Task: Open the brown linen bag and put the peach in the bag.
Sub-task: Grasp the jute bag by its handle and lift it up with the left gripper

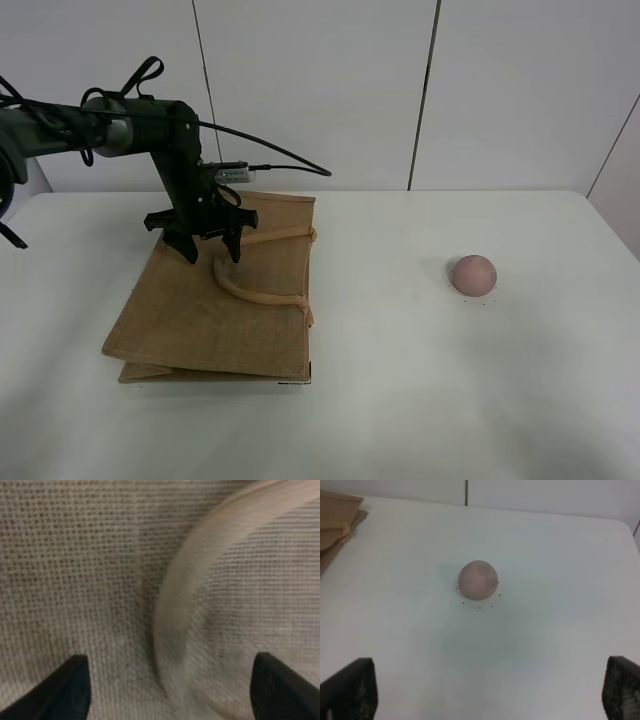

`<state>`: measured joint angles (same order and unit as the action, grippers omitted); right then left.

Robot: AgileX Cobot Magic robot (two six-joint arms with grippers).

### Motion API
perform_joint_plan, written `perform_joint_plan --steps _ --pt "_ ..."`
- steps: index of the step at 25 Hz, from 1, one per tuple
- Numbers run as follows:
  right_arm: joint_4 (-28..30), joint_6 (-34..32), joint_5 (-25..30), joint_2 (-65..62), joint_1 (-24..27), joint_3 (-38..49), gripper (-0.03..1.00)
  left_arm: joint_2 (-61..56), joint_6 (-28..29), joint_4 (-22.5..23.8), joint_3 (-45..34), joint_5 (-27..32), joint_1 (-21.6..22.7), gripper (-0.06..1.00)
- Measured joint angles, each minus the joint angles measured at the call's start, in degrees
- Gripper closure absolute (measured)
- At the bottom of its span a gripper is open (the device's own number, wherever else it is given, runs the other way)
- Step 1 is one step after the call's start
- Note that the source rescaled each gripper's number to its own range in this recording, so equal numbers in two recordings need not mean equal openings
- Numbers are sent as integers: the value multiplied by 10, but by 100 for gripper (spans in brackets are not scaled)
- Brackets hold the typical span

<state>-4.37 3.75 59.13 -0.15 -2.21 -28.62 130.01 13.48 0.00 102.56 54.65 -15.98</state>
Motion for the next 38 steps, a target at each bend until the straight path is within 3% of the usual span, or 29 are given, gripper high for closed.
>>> perform_joint_plan --steps 11,14,18,21,22,30,38 --pt "0 0 0 0 0 0 -3 46 0 4 -1 -23 0 6" --pt "0 0 0 0 0 0 -3 48 -6 0 -2 -23 0 15" --pt "0 0 0 0 0 0 -3 48 -12 -6 -2 -23 0 50" --pt "0 0 0 0 0 0 -3 48 -13 -10 -2 -23 -1 89" --pt "0 0 0 0 0 0 -3 47 -13 -10 -2 -22 -1 94" --pt "0 0 0 0 0 0 -3 16 -18 -4 6 10 -1 93" --pt "0 0 0 0 0 0 -3 -107 -39 -8 110 96 -1 94"
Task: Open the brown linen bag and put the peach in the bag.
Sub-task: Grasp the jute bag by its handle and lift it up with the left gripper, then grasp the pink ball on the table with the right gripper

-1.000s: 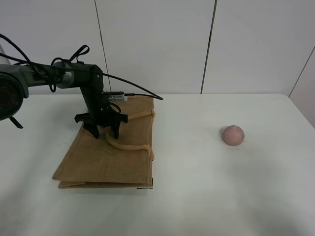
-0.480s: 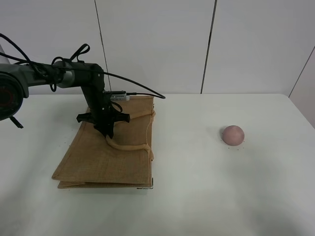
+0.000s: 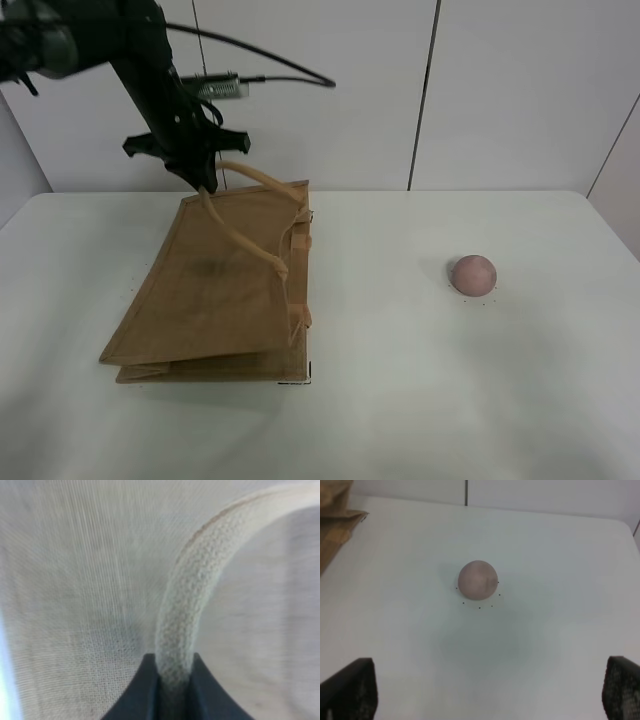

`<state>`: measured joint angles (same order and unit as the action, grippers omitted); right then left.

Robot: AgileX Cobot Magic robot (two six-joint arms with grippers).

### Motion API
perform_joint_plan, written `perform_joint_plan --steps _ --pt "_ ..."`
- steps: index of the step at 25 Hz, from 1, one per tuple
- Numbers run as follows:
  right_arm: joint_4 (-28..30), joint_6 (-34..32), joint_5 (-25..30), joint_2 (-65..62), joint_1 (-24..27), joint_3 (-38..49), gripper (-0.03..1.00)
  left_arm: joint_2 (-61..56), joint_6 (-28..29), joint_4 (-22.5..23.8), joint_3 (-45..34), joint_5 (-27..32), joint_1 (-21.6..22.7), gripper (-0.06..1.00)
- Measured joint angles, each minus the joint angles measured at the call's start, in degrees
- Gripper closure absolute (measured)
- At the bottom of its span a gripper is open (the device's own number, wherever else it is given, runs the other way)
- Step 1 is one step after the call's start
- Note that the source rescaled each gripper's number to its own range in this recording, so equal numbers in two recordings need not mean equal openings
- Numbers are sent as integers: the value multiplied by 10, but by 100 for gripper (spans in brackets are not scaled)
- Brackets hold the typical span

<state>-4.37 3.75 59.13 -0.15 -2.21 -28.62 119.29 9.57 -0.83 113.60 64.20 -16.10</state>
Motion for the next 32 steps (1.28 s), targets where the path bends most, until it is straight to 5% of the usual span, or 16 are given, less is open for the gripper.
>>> perform_joint_plan --steps 12,25,32 --pt "0 0 0 0 0 0 -3 -162 -19 -24 26 26 0 94" --pt "4 -5 0 0 0 0 -3 -179 -27 -64 26 27 0 94" --pt "6 -10 -25 185 0 -13 -3 -180 -29 -71 26 27 0 94"
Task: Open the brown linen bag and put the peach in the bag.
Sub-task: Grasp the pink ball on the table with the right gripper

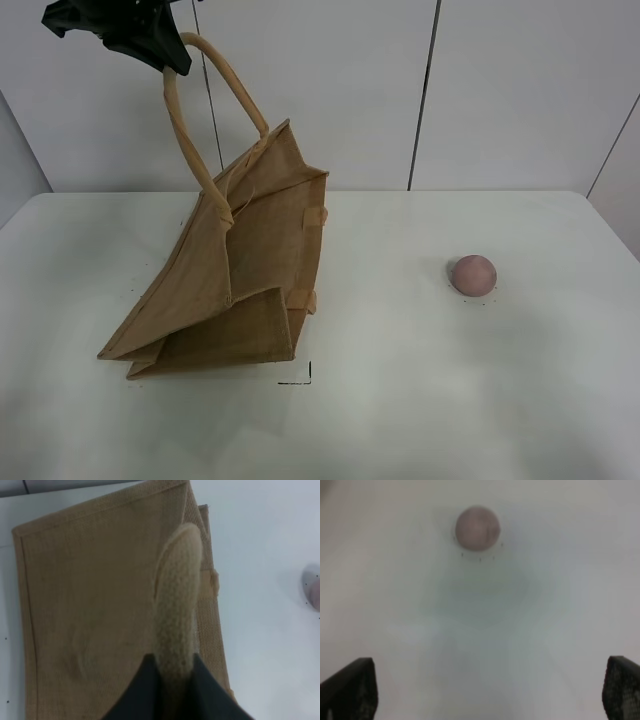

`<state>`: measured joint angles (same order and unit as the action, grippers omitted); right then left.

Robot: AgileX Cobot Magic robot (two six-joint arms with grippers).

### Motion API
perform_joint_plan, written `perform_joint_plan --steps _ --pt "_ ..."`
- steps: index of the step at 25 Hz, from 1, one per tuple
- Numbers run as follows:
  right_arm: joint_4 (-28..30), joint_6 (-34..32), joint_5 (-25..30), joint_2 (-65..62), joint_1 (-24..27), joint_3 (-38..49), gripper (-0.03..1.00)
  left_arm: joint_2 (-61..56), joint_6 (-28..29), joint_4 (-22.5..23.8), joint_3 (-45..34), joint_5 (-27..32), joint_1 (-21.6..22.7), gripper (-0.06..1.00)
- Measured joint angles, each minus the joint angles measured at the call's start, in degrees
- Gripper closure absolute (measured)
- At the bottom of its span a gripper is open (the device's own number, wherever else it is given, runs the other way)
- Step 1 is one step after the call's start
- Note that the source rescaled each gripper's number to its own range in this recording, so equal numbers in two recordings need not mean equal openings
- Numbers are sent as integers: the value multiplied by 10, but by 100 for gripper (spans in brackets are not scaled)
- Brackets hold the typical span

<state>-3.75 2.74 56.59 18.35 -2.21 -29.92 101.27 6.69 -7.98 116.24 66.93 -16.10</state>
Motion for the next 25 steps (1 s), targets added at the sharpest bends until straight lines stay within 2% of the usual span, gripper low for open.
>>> perform_joint_plan --steps 4,7,10,17,21,25 --pt "0 0 -64 192 0 -59 -3 -1 0 -2 0 0 0 94" --pt "-1 2 -85 347 0 -129 -3 -1 0 -7 0 0 0 94" --pt "-2 2 -85 512 0 -214 -3 -1 0 -9 0 0 0 94" --pt "-4 6 -61 794 0 -415 -3 -1 -1 -10 0 0 0 94" --pt "-6 7 -41 897 -7 -500 -3 -1 -1 -10 0 0 0 94" --pt "-7 8 -42 951 -25 -529 -3 -1 -2 -10 0 0 0 94"
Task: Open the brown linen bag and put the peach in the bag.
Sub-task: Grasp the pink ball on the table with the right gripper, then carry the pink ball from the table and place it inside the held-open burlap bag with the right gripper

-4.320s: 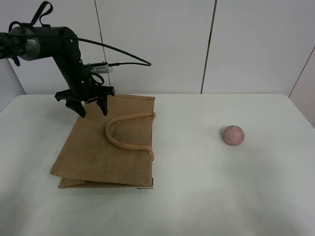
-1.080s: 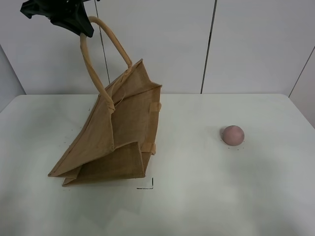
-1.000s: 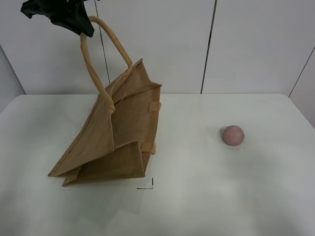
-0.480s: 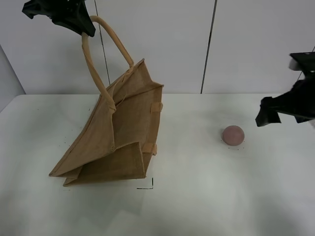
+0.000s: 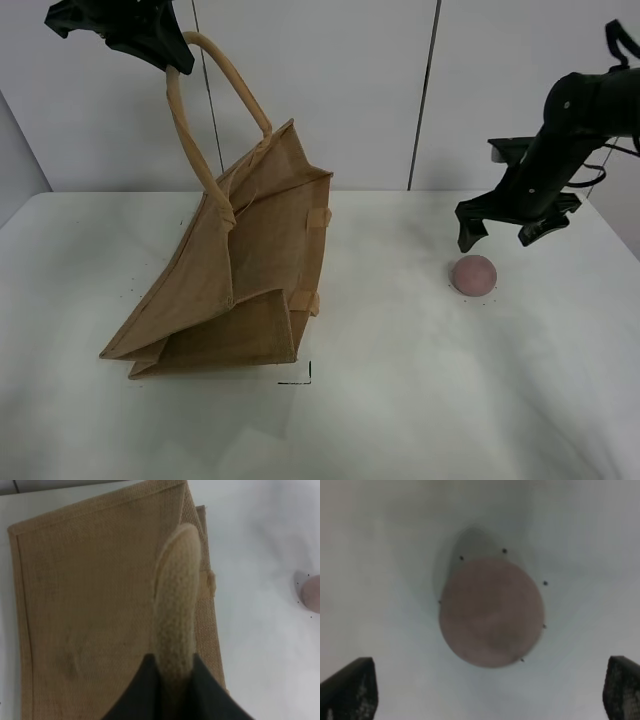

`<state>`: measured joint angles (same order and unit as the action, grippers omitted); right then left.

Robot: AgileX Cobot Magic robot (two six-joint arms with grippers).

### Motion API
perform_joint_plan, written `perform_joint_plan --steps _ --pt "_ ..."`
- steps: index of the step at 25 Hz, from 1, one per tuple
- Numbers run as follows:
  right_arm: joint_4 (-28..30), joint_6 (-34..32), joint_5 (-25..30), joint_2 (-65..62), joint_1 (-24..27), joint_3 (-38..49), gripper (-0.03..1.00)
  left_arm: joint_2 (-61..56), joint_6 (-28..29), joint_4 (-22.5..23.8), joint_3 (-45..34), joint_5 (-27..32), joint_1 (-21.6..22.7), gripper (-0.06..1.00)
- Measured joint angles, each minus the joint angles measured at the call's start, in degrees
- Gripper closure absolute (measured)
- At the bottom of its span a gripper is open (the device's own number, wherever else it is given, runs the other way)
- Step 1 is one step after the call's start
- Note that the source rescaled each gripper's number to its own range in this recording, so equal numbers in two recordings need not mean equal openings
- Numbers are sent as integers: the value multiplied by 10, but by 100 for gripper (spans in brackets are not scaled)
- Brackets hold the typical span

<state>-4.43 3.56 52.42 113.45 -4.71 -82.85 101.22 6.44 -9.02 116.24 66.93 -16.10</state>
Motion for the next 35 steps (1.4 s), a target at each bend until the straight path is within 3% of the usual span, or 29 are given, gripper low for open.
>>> perform_joint_plan --steps 10,15,17,21,23,29,35 --pt "-2 -5 -72 100 -1 -2 -3 0 -2 0 0 0 0 94" --pt "-2 -7 -77 119 -1 -2 -2 0 -2 0 0 0 0 94" --pt "-2 -7 -83 119 -1 -2 15 0 -2 0 0 0 0 94" --pt "-2 -7 -83 115 -1 -3 78 0 -2 0 0 0 0 94" --pt "-2 -7 -83 107 -1 -4 95 0 -2 0 0 0 0 94" --pt "-21 32 -34 65 -1 -51 97 0 -2 -1 0 0 0 94" --pt "-126 129 65 0 -27 -158 97 0 -5 -1 0 0 0 94"
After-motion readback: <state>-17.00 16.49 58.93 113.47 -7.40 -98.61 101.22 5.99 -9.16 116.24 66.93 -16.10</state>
